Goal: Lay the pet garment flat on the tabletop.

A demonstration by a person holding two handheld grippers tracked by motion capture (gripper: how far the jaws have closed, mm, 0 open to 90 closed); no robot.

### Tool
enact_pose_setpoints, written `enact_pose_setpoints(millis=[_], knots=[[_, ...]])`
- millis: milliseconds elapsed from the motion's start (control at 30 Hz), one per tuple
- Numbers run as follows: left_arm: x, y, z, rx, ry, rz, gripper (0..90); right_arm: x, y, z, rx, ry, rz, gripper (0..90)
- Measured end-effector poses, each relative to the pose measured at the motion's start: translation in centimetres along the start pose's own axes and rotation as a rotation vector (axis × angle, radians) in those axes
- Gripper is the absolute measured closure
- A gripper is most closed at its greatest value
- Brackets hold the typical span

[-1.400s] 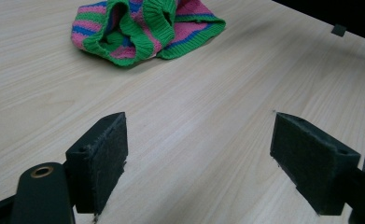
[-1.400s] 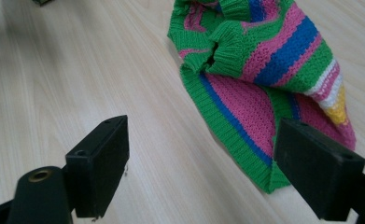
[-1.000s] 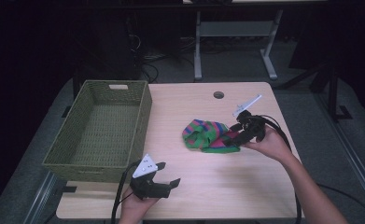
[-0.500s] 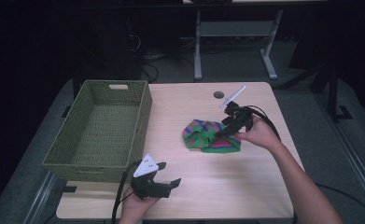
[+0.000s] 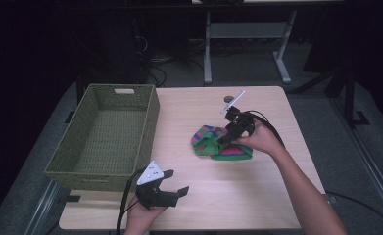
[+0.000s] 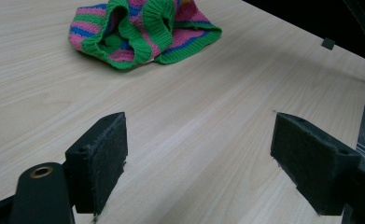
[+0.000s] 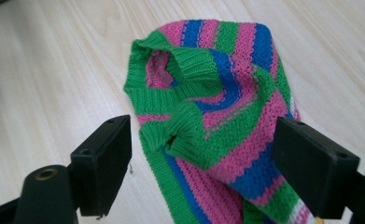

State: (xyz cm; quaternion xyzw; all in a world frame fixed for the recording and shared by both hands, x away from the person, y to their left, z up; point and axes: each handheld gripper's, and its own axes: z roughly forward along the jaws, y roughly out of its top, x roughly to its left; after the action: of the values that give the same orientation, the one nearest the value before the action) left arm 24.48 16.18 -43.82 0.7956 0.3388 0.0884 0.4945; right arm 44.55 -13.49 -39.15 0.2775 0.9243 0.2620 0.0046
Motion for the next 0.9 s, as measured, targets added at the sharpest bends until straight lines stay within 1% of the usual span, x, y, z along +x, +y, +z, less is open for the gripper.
enact_pose_setpoints(millis=[67,100,133,200,233,333,367,433,467,500,600,700,800,833,900], knots=[[0.0,0.0,-0.1,0.000,-0.002,0.002,18.5,-0.1,0.2,0.7,0.014,-0.004,0.000,19.9],[0.0,0.0,-0.1,-0.003,-0.002,0.001,18.5,-0.1,0.3,1.2,0.032,-0.015,0.003,19.3],[0.0,0.0,0.0,-0.002,-0.003,-0.001,18.5,-0.1,0.3,1.2,0.032,-0.015,0.003,19.3],[0.0,0.0,0.0,-0.001,-0.006,0.001,18.5,-0.1,0.5,2.1,0.046,-0.033,0.003,19.4],[-0.1,0.0,0.0,0.000,-0.006,0.006,18.5,-0.1,0.5,2.1,0.046,-0.033,0.003,19.4],[-0.1,0.0,0.1,0.002,-0.007,0.005,18.5,-0.1,0.8,3.4,0.058,-0.056,0.011,19.3],[-0.1,0.0,0.1,0.002,-0.006,0.003,18.5,-0.1,0.8,3.4,0.058,-0.056,0.011,19.3],[0.0,0.0,0.0,0.004,-0.007,0.004,18.5,-0.3,0.9,4.3,0.082,-0.066,0.020,19.3],[0.0,0.0,0.0,0.004,-0.006,0.004,18.5,-0.3,0.9,4.3,0.082,-0.066,0.020,19.3],[0.0,0.0,0.0,0.003,-0.006,0.002,18.5,-0.5,0.8,4.8,0.090,-0.075,0.027,19.2],[0.1,0.0,0.0,0.001,-0.006,0.000,18.5,-0.6,0.8,5.3,0.103,-0.078,0.037,18.9],[0.0,0.0,0.0,0.002,-0.007,0.001,18.5,-0.5,0.8,5.6,0.111,-0.087,0.036,18.9],[-0.1,0.0,0.1,0.002,-0.008,0.008,18.5,-0.4,0.9,5.7,0.120,-0.101,0.038,19.4],[-0.1,0.0,0.1,0.002,-0.008,0.007,18.6,-0.3,0.8,5.9,0.126,-0.115,0.040,20.1],[-0.1,0.0,0.1,0.003,-0.008,0.004,18.6,-0.3,0.7,6.0,0.126,-0.118,0.041,20.1]])
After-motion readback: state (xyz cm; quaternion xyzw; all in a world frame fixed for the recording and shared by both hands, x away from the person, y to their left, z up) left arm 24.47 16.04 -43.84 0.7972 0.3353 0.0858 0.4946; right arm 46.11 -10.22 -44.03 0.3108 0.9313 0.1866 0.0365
